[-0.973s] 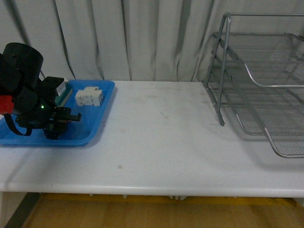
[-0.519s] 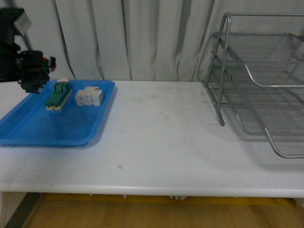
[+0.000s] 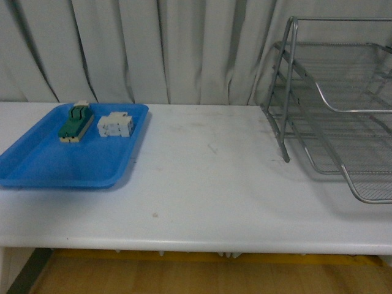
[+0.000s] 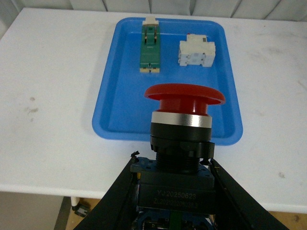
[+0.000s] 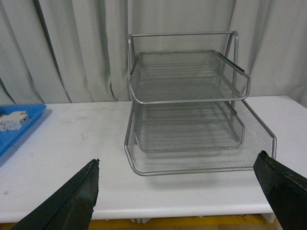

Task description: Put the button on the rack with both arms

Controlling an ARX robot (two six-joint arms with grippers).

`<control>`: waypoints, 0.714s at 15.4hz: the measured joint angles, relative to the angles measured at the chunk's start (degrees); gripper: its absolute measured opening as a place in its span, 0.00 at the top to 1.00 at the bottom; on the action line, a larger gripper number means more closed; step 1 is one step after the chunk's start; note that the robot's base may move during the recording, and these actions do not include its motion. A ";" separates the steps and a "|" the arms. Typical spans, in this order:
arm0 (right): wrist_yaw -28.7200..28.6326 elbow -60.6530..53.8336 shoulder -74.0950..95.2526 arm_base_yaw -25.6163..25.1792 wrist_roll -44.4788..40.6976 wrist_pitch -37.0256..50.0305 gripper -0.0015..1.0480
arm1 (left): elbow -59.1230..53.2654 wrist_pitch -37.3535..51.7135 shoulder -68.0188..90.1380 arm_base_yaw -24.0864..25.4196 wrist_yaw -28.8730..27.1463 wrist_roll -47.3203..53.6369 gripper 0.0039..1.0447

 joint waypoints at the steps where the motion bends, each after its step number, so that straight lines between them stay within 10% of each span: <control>1: 0.00 0.00 0.00 0.00 0.00 0.00 0.06 | -1.95 0.39 -0.83 0.94 0.28 -0.13 0.65; 11: -0.04 0.00 0.00 0.00 0.00 -0.02 0.06 | -5.70 2.29 -2.49 1.51 0.98 -1.75 0.66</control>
